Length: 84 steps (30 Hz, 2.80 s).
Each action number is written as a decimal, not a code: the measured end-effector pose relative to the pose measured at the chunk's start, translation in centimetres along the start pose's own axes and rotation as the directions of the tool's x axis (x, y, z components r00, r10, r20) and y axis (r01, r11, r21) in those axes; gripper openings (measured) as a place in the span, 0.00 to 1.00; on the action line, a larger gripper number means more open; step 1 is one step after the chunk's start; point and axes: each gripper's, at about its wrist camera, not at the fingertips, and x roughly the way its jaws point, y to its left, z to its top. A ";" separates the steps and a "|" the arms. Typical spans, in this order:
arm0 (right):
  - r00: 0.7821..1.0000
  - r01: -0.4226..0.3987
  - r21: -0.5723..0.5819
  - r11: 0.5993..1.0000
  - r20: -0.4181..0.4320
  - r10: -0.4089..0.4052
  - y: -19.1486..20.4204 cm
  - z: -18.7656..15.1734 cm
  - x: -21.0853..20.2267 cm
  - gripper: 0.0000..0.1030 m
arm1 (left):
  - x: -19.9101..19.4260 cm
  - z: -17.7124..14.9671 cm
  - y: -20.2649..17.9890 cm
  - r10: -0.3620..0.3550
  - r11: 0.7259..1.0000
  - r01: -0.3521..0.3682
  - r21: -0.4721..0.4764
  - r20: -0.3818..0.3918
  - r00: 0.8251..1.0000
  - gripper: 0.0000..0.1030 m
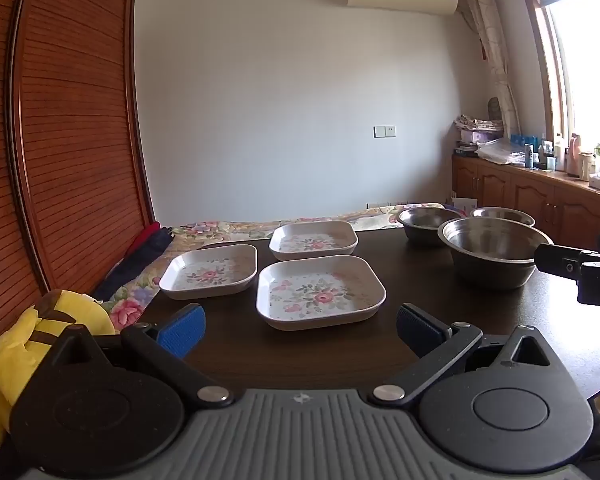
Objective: Organize plates and bowls
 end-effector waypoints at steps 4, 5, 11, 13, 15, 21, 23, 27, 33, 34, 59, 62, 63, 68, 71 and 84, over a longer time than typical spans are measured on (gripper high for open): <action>1.000 -0.001 0.001 1.000 -0.006 0.001 -0.1 0.0 0.0 1.00 | -0.1 0.2 -0.2 -0.001 1.000 0.001 -0.002 0.002 1.000 1.00; 1.000 -0.001 0.000 1.000 -0.009 0.001 -0.1 0.0 0.1 1.00 | -0.1 0.3 -0.2 -0.003 1.000 0.003 -0.002 0.001 1.000 1.00; 1.000 0.001 -0.004 1.000 -0.012 -0.001 -0.1 0.0 0.0 1.00 | 0.0 0.7 0.0 -0.007 1.000 0.007 -0.001 -0.005 1.000 1.00; 1.000 0.002 -0.003 1.000 -0.012 -0.002 -0.1 0.0 0.0 1.00 | 0.0 0.4 -0.1 -0.004 1.000 0.004 0.001 0.000 1.000 1.00; 1.000 0.001 -0.003 1.000 -0.012 -0.001 -0.1 0.0 0.0 1.00 | -0.1 0.3 -0.1 -0.003 1.000 0.003 0.002 0.004 1.000 1.00; 1.000 0.003 -0.004 1.000 -0.011 -0.004 -0.1 0.1 -0.3 1.00 | -0.2 0.1 0.1 -0.002 1.000 0.002 0.003 0.003 1.000 1.00; 1.000 0.004 -0.005 1.000 -0.010 -0.004 -0.3 0.0 -0.2 1.00 | -0.3 0.1 0.1 -0.002 1.000 0.002 0.002 0.004 1.000 1.00; 1.000 0.005 -0.005 1.000 -0.010 -0.005 -0.3 -0.1 -0.2 1.00 | -0.3 0.1 0.1 -0.002 1.000 0.002 0.003 0.004 1.000 1.00; 1.000 0.004 -0.005 1.000 -0.010 -0.004 -0.3 -0.1 -0.2 1.00 | -0.3 0.1 0.2 -0.003 1.000 0.003 0.005 0.002 1.000 1.00; 1.000 0.004 -0.005 1.000 -0.010 -0.004 -0.3 -0.1 -0.2 1.00 | -0.2 0.1 0.1 -0.002 1.000 0.002 0.004 0.003 1.000 1.00; 1.000 0.004 -0.005 1.000 -0.008 -0.005 -0.3 -0.1 -0.2 1.00 | -0.2 -0.1 0.1 0.001 1.000 -0.001 0.006 0.002 1.000 1.00; 1.000 0.006 -0.006 1.000 -0.009 -0.006 -0.2 -0.1 -0.2 1.00 | -0.2 -0.1 0.1 0.000 1.000 0.000 0.007 0.002 1.000 1.00; 1.000 0.005 -0.005 1.000 -0.009 -0.005 -0.2 -0.1 -0.3 1.00 | -0.2 -0.1 0.1 0.000 1.000 0.000 0.007 0.002 1.000 1.00; 1.000 0.005 -0.005 1.000 -0.009 -0.005 -0.2 -0.1 -0.3 1.00 | -0.2 -0.1 0.1 0.000 1.000 0.000 0.007 0.002 1.000 1.00; 1.000 0.005 -0.004 1.000 -0.008 -0.005 -0.3 -0.1 -0.3 1.00 | -0.2 -0.1 0.1 0.000 1.000 0.000 0.008 0.002 1.000 1.00; 1.000 0.004 -0.004 1.000 -0.007 -0.004 -0.2 -0.1 -0.2 1.00 | -0.2 -0.1 0.0 0.000 1.000 0.000 0.008 0.002 1.000 1.00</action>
